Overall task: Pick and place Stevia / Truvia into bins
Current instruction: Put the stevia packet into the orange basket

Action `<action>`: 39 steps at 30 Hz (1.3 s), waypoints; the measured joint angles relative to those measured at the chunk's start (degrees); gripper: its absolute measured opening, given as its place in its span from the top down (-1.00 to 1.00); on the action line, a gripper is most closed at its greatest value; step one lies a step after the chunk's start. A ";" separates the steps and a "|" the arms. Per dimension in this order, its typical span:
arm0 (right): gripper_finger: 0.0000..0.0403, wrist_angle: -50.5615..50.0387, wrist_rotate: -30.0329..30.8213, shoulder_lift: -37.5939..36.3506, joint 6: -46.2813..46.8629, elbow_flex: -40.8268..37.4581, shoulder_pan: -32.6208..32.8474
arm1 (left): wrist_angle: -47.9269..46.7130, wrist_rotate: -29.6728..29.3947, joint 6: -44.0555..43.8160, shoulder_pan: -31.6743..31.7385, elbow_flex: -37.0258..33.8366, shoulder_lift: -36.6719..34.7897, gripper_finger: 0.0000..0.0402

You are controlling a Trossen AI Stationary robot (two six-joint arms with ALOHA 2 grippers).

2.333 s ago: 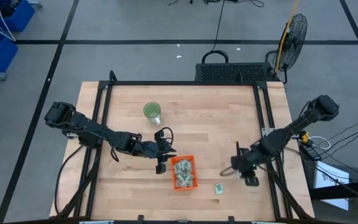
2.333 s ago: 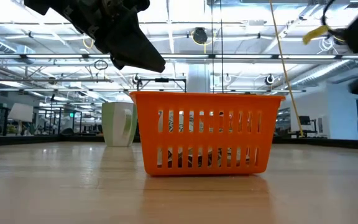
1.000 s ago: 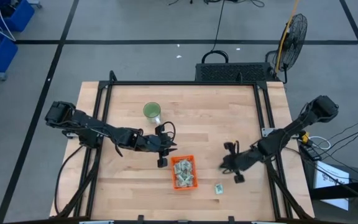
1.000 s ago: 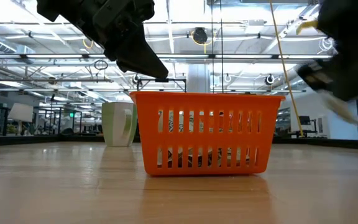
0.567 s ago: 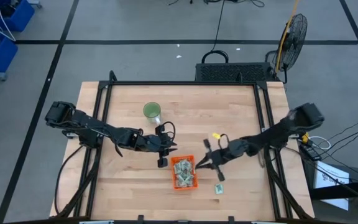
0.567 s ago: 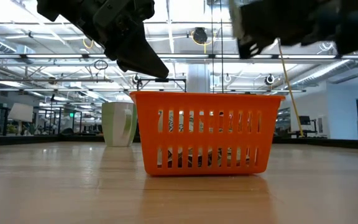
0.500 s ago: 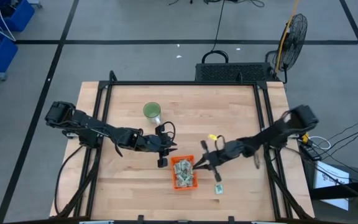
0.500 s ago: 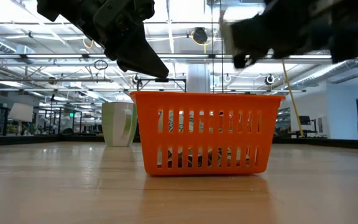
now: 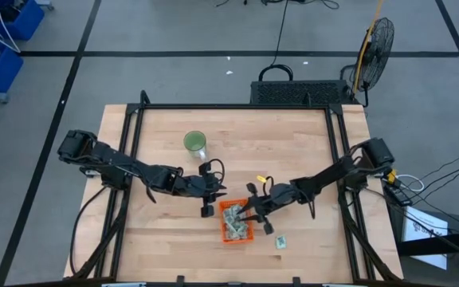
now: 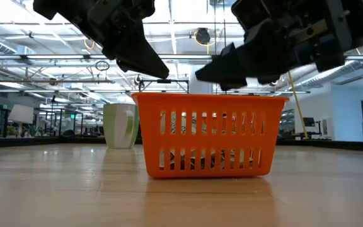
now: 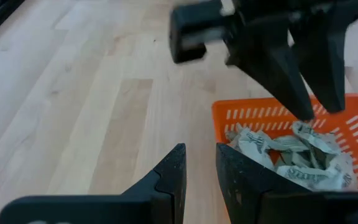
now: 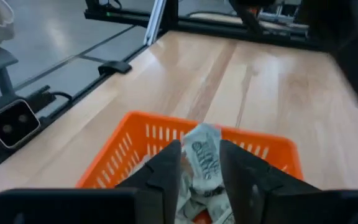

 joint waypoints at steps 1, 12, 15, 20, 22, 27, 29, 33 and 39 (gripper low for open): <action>0.47 -0.80 0.04 -0.99 -0.34 -0.02 0.01 | 0.00 0.00 0.04 -0.16 0.00 0.00 0.54; 0.45 -37.62 -13.65 -18.00 11.83 -0.19 1.74 | -0.02 0.00 0.06 -1.99 0.00 0.00 0.54; 0.43 -40.68 -13.48 -18.68 14.80 -2.46 5.54 | 0.02 -0.02 0.04 -2.17 0.00 0.00 0.54; 0.35 -40.82 -7.60 -16.87 17.34 -6.30 10.85 | 0.04 -0.09 -1.64 -2.17 0.00 0.00 0.54; 0.31 -40.70 -4.34 -16.04 19.23 -7.29 12.26 | 0.04 -0.14 -1.76 -2.17 0.00 0.01 0.54; 0.23 -38.23 -1.28 -13.06 19.76 -7.68 14.47 | 0.09 -0.17 -1.78 -2.15 0.00 0.00 0.54; 0.22 -36.39 -1.31 -12.23 19.77 -7.67 14.93 | 0.13 -0.17 -1.78 -2.14 0.00 0.02 0.54; 0.23 -35.00 -0.98 -11.62 19.77 -7.67 15.53 | 0.15 -0.19 -1.80 -2.15 0.00 0.02 0.54; 0.32 -35.28 2.02 -11.62 18.63 -7.67 15.66 | 0.09 -0.17 -1.82 -2.13 0.00 0.02 0.54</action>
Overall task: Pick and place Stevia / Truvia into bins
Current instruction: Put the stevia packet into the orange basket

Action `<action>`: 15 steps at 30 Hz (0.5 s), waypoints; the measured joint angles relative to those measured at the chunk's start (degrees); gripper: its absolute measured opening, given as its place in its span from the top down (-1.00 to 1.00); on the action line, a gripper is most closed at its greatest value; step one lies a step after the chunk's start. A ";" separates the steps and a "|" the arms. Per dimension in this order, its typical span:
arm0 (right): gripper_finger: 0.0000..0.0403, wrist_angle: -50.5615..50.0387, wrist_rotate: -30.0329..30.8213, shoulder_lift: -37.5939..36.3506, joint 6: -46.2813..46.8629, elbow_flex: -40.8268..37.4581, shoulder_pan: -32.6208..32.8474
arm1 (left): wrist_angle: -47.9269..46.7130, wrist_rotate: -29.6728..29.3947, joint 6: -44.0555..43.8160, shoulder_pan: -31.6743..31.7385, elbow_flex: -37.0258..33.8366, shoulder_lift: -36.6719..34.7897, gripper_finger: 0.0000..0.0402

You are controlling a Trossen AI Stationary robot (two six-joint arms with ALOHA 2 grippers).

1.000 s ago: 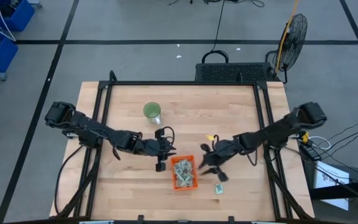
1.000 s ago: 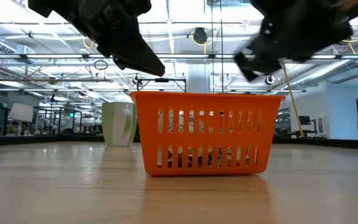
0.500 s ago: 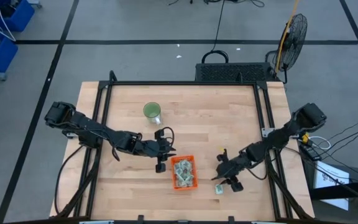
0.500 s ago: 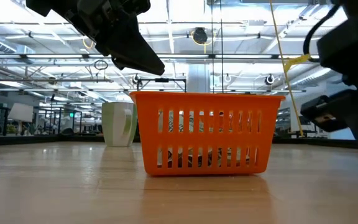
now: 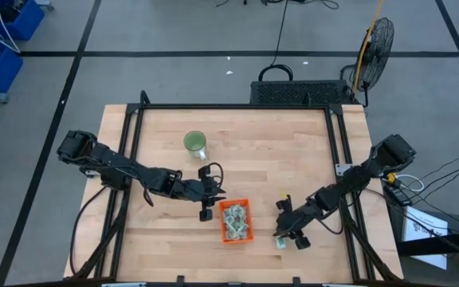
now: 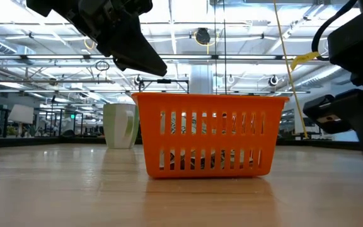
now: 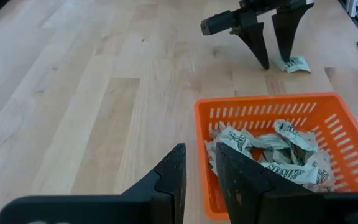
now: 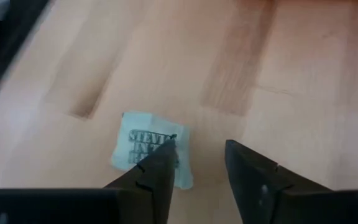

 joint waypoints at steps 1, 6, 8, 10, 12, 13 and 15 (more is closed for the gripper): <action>0.35 -0.03 1.00 0.00 -0.71 0.00 0.00 | -0.02 0.00 0.00 -0.02 0.00 0.00 0.54; 0.56 1.25 1.66 1.30 -2.30 0.00 0.04 | -0.22 0.02 -0.02 0.00 0.00 0.00 0.54; 0.68 2.75 1.66 2.75 -2.13 0.07 0.17 | -0.55 0.03 -0.04 -0.02 0.00 0.00 0.54; 0.79 4.34 1.23 4.26 -2.14 0.11 0.17 | -1.03 0.02 -0.04 -0.01 0.00 0.00 0.54; 0.90 6.61 0.36 5.16 -2.81 0.11 0.15 | -1.33 0.02 -0.07 -0.02 0.00 0.00 0.54; 0.95 7.72 0.20 5.22 -3.60 0.11 0.16 | -1.47 0.02 -0.07 0.00 0.00 0.00 0.54; 0.97 8.11 -0.51 4.31 -6.23 0.04 0.07 | -1.55 0.02 -0.07 0.00 0.00 0.00 0.54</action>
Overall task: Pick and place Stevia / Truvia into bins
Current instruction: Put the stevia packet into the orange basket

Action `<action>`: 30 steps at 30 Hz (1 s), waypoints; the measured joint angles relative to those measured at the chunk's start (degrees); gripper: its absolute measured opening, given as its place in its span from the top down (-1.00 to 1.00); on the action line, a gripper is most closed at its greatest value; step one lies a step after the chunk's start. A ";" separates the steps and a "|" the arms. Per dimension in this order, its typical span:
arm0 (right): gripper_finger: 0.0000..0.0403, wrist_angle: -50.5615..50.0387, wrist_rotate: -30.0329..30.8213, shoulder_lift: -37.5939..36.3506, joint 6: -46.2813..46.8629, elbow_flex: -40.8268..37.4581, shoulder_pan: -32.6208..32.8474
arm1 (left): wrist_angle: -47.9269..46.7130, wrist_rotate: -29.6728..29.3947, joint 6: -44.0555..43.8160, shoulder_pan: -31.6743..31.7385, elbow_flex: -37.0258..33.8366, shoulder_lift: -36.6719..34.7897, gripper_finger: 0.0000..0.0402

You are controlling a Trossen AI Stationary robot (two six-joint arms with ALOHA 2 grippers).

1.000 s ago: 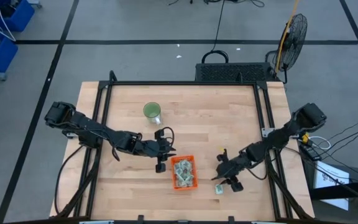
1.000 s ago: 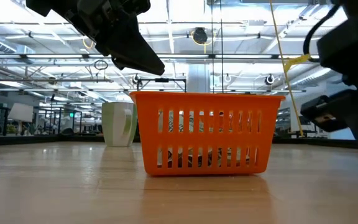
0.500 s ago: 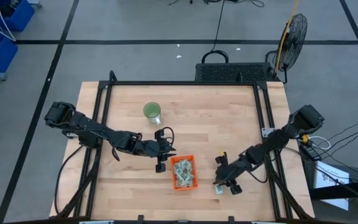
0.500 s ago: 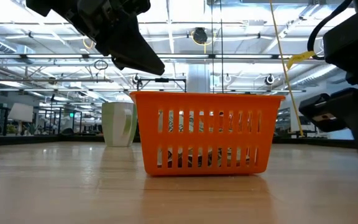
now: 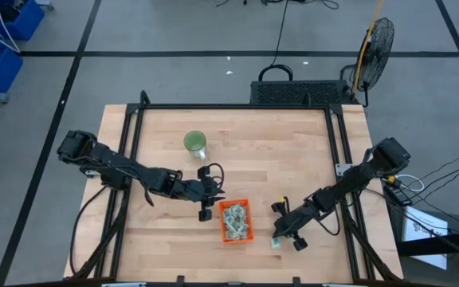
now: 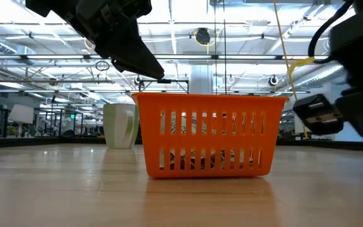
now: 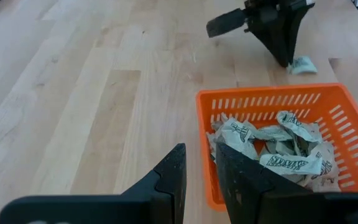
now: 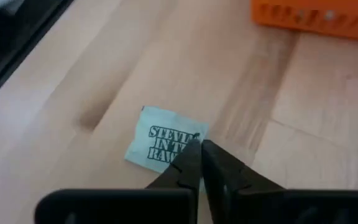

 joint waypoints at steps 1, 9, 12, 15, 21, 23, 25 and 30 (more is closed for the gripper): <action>0.97 -0.71 -0.27 -1.11 -1.65 -0.11 -0.24 | 0.00 0.00 0.00 0.00 0.00 0.00 0.54; 0.99 1.23 14.08 -11.89 -18.48 -0.08 -4.22 | 0.61 -0.02 0.79 0.31 0.00 0.00 0.54; 0.98 9.20 17.63 -12.52 -24.70 -0.02 -6.86 | 1.71 -0.02 0.81 0.92 0.00 0.00 0.54; 0.97 19.22 11.66 -10.06 -26.36 -0.05 -9.75 | 1.98 -0.02 0.76 1.47 0.00 0.00 0.54; 0.99 27.72 1.30 -1.93 -22.14 -0.07 -13.26 | 1.96 -0.02 0.74 1.95 0.00 0.00 0.54; 0.99 28.29 1.18 0.34 -20.07 -0.07 -14.01 | 1.94 -0.02 0.72 1.95 0.00 0.00 0.54; 0.97 29.87 -0.53 1.94 -18.94 -0.09 -14.61 | 1.94 0.00 0.72 1.95 0.00 0.00 0.54; 0.82 33.02 -2.40 3.20 -18.67 0.02 -15.20 | 1.92 0.00 0.63 1.95 0.00 0.00 0.54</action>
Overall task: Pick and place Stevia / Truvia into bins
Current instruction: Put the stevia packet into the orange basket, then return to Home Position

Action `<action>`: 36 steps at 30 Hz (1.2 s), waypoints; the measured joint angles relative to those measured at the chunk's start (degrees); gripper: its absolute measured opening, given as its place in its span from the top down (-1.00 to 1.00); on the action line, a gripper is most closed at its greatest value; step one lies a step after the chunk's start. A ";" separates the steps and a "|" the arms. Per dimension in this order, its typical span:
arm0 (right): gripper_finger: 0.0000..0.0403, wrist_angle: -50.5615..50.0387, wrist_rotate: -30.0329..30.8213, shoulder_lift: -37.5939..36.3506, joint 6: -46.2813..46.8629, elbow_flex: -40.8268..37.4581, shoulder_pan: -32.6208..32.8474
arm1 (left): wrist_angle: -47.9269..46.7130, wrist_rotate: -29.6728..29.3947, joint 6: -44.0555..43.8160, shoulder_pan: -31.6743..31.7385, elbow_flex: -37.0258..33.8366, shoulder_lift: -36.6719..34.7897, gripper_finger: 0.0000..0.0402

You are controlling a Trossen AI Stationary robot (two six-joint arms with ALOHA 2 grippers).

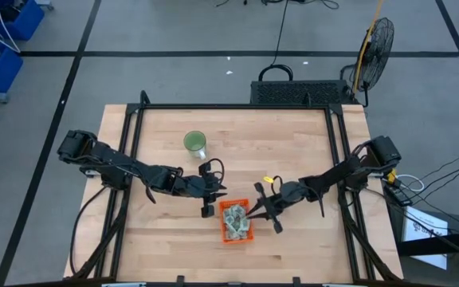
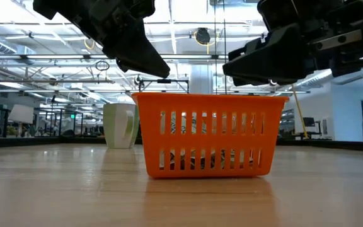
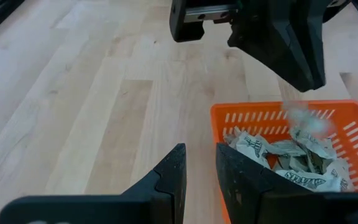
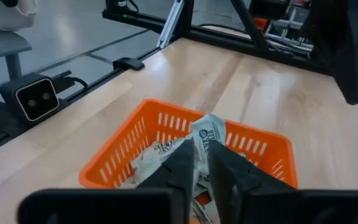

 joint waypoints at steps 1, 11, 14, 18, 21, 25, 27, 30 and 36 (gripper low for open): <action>0.78 -0.10 -0.42 -0.01 0.05 0.10 -0.08 | 0.00 0.00 -0.01 0.00 0.00 0.00 0.54; 0.45 -2.22 0.05 -4.97 -6.18 0.15 -0.17 | -2.72 0.08 0.09 0.00 0.00 -1.00 0.54; 0.44 -10.43 3.56 -11.39 -8.75 0.17 -0.12 | -8.76 0.05 -0.01 -0.07 0.12 -4.78 0.54; 0.46 -27.89 9.54 -22.85 -11.02 0.20 0.50 | -21.60 1.05 -2.70 -0.07 -0.07 -13.16 0.54; 0.49 -39.05 13.39 -31.61 -11.70 0.13 1.29 | -30.85 2.04 -6.48 -0.45 -0.02 -21.06 0.54; 0.51 -46.60 16.27 -43.24 -9.66 0.20 2.24 | -40.14 2.88 -7.41 -0.55 -0.06 -30.97 0.54; 0.51 -48.87 16.15 -48.51 -10.00 0.10 2.26 | -42.15 2.55 -8.01 -0.55 0.04 -35.12 0.54; 0.51 -48.61 16.16 -54.12 -7.83 0.20 2.15 | -44.08 2.09 -12.04 -0.55 0.00 -39.68 0.54; 0.51 -54.57 16.21 -63.00 -0.84 0.09 2.22 | -45.73 2.01 -4.44 -0.55 0.02 -46.26 0.54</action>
